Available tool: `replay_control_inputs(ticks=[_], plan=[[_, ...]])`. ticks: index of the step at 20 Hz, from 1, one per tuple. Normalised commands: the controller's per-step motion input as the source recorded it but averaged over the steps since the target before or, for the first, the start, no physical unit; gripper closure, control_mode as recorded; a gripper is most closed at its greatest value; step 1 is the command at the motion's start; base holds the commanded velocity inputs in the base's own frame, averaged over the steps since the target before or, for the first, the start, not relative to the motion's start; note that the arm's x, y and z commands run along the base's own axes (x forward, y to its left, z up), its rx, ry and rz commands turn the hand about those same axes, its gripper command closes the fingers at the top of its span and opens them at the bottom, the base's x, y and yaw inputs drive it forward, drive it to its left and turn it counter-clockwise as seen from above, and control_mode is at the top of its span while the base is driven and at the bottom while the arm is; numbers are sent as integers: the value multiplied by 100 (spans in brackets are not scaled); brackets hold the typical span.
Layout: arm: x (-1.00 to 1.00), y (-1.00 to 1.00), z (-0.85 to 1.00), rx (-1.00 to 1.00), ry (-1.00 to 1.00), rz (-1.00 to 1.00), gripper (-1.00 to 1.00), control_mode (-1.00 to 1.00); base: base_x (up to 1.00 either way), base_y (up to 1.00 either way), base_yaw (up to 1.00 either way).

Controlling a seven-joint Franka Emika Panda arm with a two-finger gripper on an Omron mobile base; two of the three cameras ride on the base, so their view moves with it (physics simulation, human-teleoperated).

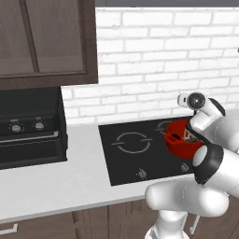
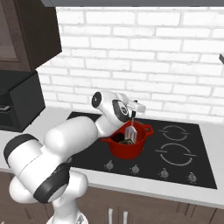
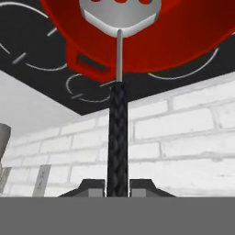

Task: Put the avocado and cucumber in the pot. Retrieve the spatula and lightly stir the vegetables in the pot.

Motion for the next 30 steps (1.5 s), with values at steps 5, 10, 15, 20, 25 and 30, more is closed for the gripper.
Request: replay_control_inputs(ticks=[5,10,15,20,25,30], plan=[[0,12,9,0,0,6,100,-100,0,0,0],[10,1,30,0,-14,8,100,-100,0,0,0],[-1,0,40,0,-10,9,100,-100,0,0,0],[-12,11,39,0,2,8,100,-100,0,0,0],[-31,15,26,-7,6,2,100,-100,0,0,0],[-23,1,-1,-5,13,0,100,-100,0,0,0]])
